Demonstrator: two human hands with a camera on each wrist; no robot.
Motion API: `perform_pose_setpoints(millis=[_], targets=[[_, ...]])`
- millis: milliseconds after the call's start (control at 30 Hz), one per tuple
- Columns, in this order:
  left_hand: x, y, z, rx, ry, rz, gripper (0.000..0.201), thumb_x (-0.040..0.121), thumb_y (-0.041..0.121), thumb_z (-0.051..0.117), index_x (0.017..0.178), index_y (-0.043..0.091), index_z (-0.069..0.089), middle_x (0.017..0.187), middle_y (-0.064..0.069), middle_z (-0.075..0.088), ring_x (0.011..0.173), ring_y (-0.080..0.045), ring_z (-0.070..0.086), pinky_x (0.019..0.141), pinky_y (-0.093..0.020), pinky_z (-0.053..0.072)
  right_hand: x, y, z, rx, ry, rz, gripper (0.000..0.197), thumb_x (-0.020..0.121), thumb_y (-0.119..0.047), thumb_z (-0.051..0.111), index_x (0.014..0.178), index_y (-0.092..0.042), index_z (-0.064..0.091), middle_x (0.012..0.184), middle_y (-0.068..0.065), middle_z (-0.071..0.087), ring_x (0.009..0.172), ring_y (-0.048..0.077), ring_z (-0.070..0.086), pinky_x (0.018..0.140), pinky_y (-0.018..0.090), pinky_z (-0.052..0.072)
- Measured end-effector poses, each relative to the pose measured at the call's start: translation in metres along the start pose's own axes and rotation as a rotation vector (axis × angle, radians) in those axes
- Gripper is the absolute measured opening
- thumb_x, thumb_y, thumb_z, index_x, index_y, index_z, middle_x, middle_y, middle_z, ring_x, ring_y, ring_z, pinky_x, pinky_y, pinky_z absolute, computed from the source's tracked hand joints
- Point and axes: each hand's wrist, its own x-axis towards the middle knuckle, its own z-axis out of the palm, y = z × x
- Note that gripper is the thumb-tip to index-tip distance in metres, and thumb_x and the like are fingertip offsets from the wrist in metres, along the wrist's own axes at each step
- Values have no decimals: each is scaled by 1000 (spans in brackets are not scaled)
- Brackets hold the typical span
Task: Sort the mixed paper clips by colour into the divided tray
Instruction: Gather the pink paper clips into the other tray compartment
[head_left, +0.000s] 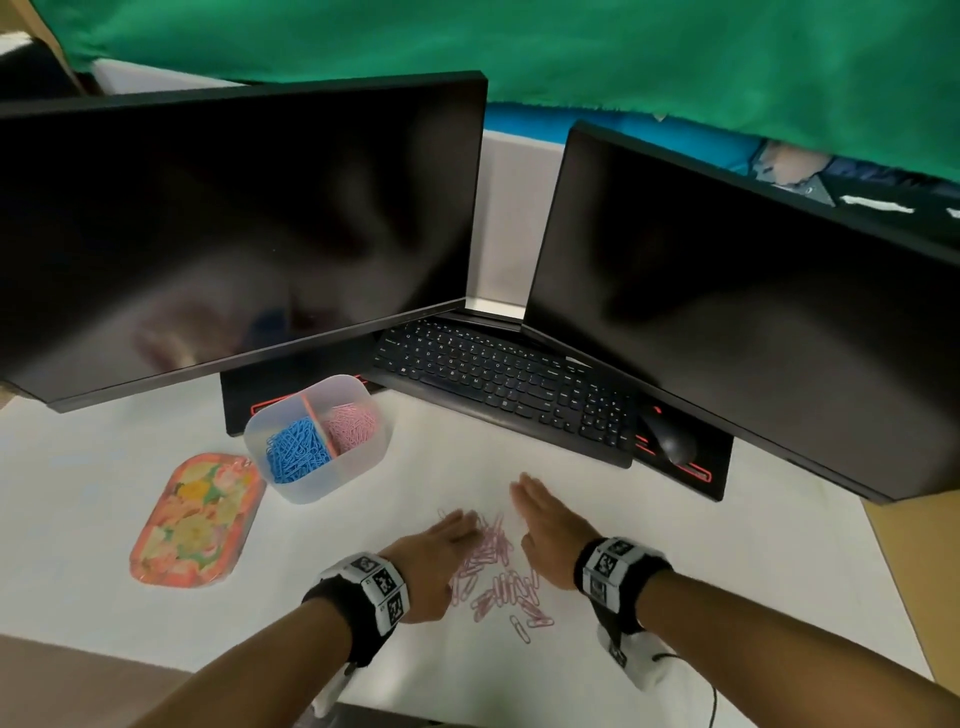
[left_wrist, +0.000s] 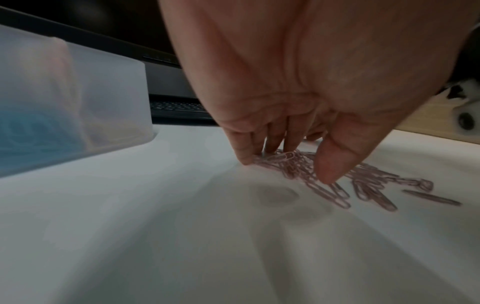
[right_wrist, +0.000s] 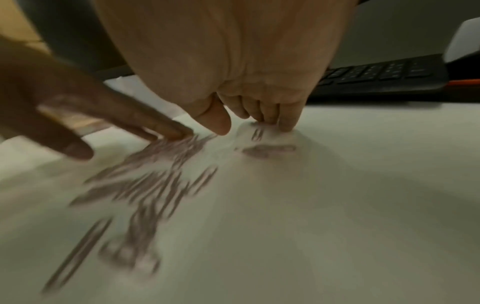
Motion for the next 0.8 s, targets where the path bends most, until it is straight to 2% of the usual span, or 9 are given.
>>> perform_pose_setpoints(millis=[100,167,233,333,400,533,600,700,800], targets=[[-5,0,2,-55,55,14,77,89,12,48,153,21,7,162,-2,6,149,-19,9,120,-30,16,-18,-8,20,-4,-62,-137,69,95,-7,39,152,-16,1,160,2,-11,148,18,-8,120,28,1],[-7,-1,0,-89,148,-24,77,88,15,53,152,26,13,160,-1,14,146,-22,20,116,-33,28,-27,-10,25,93,-78,-186,67,96,-9,41,153,-19,7,161,-3,-4,148,16,6,120,27,12],[-7,-3,-2,-51,235,-114,80,87,27,58,152,24,11,160,-4,10,145,-24,17,115,-37,30,-33,-5,23,178,-1,-145,67,95,-12,43,152,-23,10,161,-9,1,146,13,15,117,23,19],[-3,-7,-2,-55,174,-285,105,80,54,62,152,17,-5,160,-11,-11,147,-32,0,119,-44,20,-42,14,19,179,183,118,73,93,-15,46,152,-22,5,161,-4,-1,147,14,8,116,25,18],[1,-5,3,-30,66,-261,115,77,62,61,151,13,-12,157,-16,-21,147,-35,-12,121,-45,10,-50,28,21,175,150,258,79,92,-15,45,152,-18,-6,160,1,-11,148,18,0,120,30,15],[3,10,14,24,27,-43,109,82,54,60,150,8,-12,156,-15,-23,145,-30,-19,120,-37,-2,-54,30,34,91,44,150,80,92,-15,42,150,-13,-13,156,1,-24,147,18,-16,117,26,-5],[4,18,18,21,22,57,104,85,46,59,151,8,-12,158,-11,-19,147,-25,-16,118,-31,-4,-50,18,37,92,37,60,78,93,-12,43,151,-12,-10,157,1,-22,147,17,-15,116,23,-7],[5,25,19,-70,22,133,96,86,34,60,153,18,-6,162,0,-6,149,-16,-4,121,-33,13,-49,4,42,145,-23,-73,76,93,-8,45,152,-14,-2,161,-1,-8,148,14,-3,117,20,3],[0,20,11,-121,150,96,81,84,26,60,151,25,15,154,1,23,141,-21,29,110,-36,38,-56,10,37,220,13,-83,74,91,-14,49,152,-23,8,160,-5,11,146,13,17,116,20,18]])
